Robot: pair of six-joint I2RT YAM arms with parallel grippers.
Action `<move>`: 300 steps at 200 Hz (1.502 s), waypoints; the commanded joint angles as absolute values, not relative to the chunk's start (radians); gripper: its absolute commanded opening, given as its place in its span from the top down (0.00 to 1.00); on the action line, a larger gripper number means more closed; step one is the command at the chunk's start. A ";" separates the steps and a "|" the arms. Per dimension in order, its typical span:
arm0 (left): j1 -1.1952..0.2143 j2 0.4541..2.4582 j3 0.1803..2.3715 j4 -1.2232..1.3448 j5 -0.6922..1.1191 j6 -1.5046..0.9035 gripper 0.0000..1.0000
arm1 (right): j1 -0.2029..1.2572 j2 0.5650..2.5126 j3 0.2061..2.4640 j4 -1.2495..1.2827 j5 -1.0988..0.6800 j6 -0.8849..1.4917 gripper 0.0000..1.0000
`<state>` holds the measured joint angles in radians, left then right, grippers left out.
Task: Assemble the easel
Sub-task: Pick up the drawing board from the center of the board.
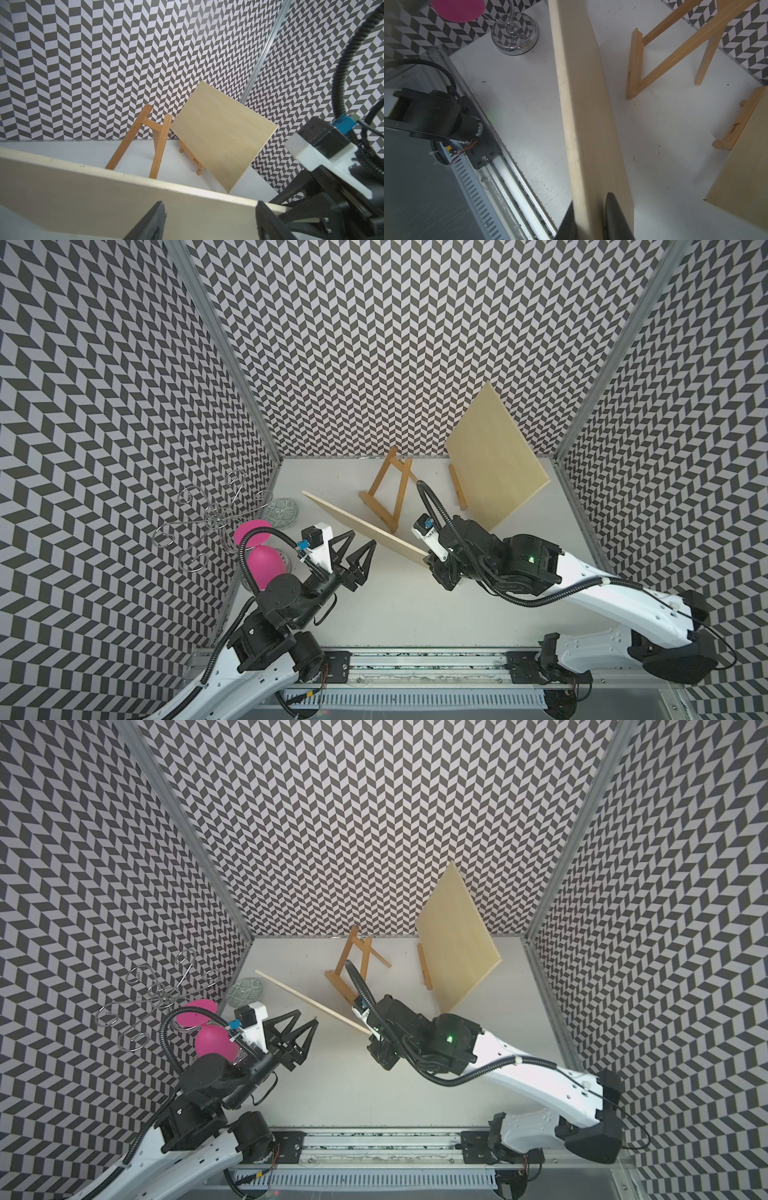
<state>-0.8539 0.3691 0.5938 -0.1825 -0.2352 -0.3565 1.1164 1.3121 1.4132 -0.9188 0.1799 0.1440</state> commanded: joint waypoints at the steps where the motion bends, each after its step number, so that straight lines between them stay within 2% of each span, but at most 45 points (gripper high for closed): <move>1: -0.851 0.374 0.585 -0.148 -0.259 -0.352 0.30 | 1.057 1.298 1.423 -0.841 0.135 0.159 0.82; 30: -0.851 0.377 0.583 -0.140 -0.270 -0.347 0.30 | 1.025 1.301 1.453 -0.850 0.112 0.161 0.88; 75: -0.850 0.376 0.585 -0.137 -0.297 -0.335 0.29 | 0.956 1.314 1.494 -0.866 0.062 0.157 0.87; 121: -0.851 0.371 0.584 -0.134 -0.304 -0.330 0.29 | 0.927 1.352 1.475 -0.840 0.058 0.135 0.77; 166: -0.851 0.380 0.574 -0.118 -0.309 -0.328 0.28 | 0.910 1.419 1.533 -0.821 0.077 0.108 0.75; 242: -0.851 0.402 0.564 -0.116 -0.313 -0.327 0.26 | 0.901 1.545 1.621 -0.775 0.088 0.079 0.76; 300: -0.851 0.421 0.577 -0.130 -0.306 -0.315 0.21 | 0.903 1.599 1.658 -0.748 0.073 0.061 0.83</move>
<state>-0.8539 0.4133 0.5686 -0.1352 -0.2985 -0.3233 0.9035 1.5593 1.6257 -0.7849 0.0849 0.0826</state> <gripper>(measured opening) 0.783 0.183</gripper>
